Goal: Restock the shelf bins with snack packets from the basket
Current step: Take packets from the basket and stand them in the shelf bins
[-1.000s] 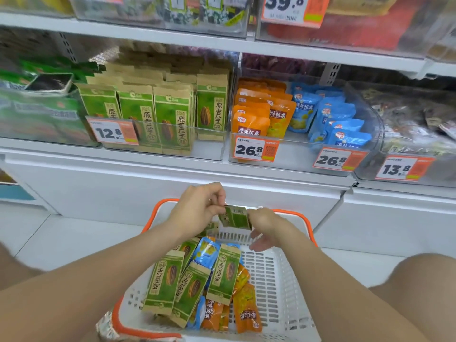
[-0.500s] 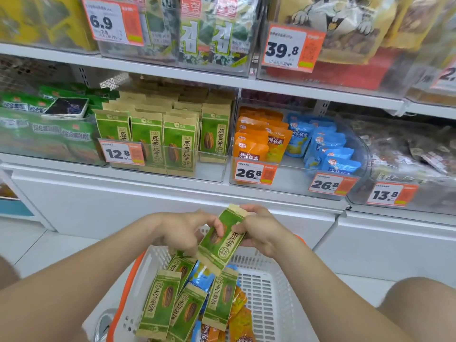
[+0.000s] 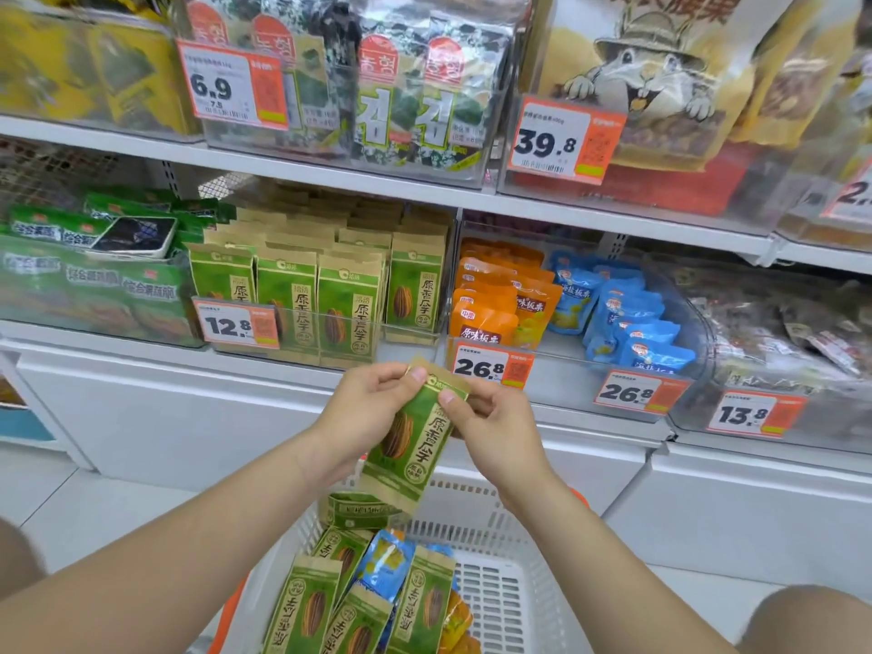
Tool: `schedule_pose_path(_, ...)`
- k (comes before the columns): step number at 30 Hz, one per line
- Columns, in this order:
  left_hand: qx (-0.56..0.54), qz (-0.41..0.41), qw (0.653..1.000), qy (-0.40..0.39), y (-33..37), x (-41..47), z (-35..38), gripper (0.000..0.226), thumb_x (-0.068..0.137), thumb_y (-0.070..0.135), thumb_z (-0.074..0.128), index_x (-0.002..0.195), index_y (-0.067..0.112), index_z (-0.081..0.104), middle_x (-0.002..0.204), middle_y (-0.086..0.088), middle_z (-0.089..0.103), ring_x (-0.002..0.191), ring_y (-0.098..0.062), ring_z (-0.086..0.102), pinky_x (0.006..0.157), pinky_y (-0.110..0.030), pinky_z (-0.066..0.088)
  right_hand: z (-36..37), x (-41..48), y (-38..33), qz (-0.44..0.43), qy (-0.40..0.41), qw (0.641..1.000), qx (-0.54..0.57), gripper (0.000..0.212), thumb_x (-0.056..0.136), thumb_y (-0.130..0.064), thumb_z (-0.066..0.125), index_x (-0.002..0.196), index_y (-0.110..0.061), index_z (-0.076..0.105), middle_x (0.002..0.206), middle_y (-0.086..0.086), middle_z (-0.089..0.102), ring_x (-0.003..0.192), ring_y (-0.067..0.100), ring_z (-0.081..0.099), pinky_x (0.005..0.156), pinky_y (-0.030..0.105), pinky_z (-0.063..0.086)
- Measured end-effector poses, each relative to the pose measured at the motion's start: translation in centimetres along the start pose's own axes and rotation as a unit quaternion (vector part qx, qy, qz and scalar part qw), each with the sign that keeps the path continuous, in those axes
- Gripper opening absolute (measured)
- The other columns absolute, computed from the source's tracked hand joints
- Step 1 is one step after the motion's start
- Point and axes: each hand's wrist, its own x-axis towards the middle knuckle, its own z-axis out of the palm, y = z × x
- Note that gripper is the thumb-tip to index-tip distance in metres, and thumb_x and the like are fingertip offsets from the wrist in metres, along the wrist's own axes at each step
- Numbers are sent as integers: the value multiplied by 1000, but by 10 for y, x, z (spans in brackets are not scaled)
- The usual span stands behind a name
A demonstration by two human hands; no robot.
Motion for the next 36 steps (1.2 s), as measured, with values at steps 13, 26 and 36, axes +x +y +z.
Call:
schedule_pose_path(13,118,256,949,141,79,18,-9,33,111,27,47,103,16,78,98,6,76,91,-4,67,80,-18,51,0,29,-98,-255,185,938,-144,13,89,-15,78,94,-26,83,80,-17,76,75,8,71,76,33,58)
schedule_pose_path(26,620,200,721,237,63,47,-55,73,90,20,68,155,24,34,167,-1,28,158,-25,18,112,-60,29,25,109,-105,-252,149,861,-415,12,99,-20,65,107,-18,74,97,2,76,95,27,66,80,37,53)
schedule_pose_path(36,639,223,698,234,63,53,-67,79,83,14,83,148,29,40,158,4,40,154,-22,28,106,-55,35,44,146,-96,-178,72,740,-645,35,86,-15,68,120,-21,63,102,8,71,110,36,52,88,45,36)
